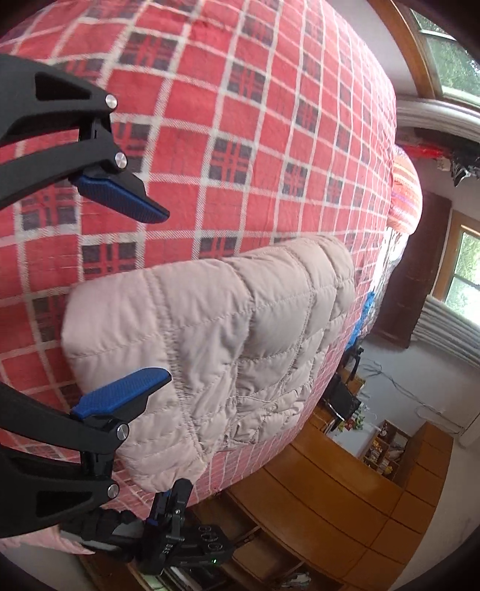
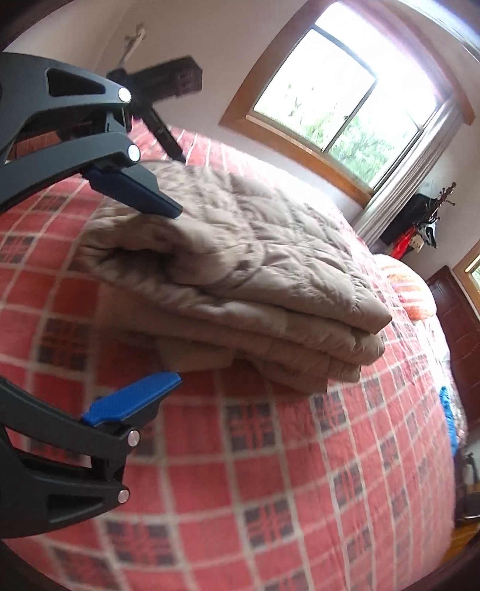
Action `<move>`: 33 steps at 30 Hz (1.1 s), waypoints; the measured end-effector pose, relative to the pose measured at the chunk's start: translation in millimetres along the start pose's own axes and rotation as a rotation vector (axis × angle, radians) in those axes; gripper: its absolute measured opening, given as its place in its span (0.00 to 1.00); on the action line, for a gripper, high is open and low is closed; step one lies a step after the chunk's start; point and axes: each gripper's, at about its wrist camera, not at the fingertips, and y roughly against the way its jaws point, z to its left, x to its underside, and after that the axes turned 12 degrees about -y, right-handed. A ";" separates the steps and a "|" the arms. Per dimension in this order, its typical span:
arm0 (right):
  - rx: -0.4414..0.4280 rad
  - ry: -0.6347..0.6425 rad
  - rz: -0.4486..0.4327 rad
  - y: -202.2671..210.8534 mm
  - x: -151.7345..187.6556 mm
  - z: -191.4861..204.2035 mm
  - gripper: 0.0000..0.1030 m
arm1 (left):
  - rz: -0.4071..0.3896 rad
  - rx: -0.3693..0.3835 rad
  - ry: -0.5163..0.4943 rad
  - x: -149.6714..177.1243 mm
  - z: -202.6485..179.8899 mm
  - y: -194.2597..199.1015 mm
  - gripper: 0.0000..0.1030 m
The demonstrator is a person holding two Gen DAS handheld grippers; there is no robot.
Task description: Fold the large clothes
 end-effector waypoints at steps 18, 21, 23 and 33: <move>0.427 0.139 -0.253 45.2 126.3 82.4 0.95 | -0.006 -0.319 -0.091 68.7 -84.7 91.1 0.79; 0.463 0.153 -0.275 57.5 137.4 92.7 0.95 | -0.017 -0.318 -0.099 75.1 -93.8 103.3 0.79; 0.478 0.160 -0.286 62.0 142.8 96.7 0.95 | -0.025 -0.331 -0.105 78.3 -98.4 109.7 0.79; 0.513 0.168 -0.319 74.7 158.3 104.5 0.94 | -0.055 -0.375 -0.117 89.9 -110.9 131.3 0.79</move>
